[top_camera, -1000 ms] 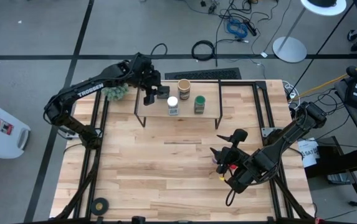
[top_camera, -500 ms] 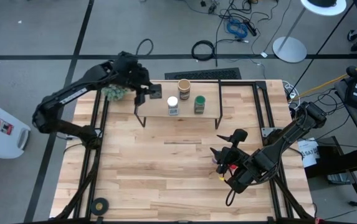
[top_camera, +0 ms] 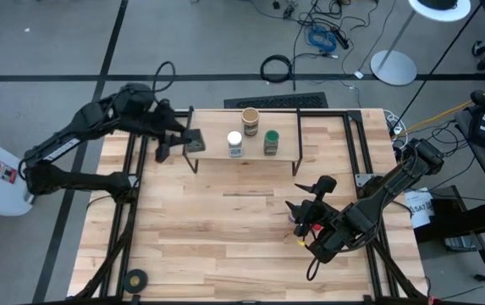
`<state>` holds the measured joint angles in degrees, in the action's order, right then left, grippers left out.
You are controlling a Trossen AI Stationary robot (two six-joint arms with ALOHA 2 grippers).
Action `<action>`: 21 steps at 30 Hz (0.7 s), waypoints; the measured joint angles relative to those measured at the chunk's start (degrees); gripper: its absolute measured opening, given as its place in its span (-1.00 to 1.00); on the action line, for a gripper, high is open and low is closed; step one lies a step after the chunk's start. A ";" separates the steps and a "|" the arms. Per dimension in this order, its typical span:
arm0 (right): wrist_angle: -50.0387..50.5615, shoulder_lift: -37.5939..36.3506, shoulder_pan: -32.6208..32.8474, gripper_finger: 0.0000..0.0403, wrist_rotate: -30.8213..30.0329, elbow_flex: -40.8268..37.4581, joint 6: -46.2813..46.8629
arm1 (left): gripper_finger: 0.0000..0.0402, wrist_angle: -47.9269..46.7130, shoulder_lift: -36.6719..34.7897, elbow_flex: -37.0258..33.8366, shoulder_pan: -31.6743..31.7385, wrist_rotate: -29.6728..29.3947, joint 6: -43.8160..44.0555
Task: Shelf spices
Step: Remove the black seasoning can from the shelf
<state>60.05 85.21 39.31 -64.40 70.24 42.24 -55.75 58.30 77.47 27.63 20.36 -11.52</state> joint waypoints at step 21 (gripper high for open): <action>-0.02 0.00 0.01 0.35 -0.02 0.00 0.12 | -0.25 -0.96 -5.97 -3.39 -24.27 -4.82 19.89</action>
<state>60.03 85.21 39.32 -64.42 70.24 42.36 -56.71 52.34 74.08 3.36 15.54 8.37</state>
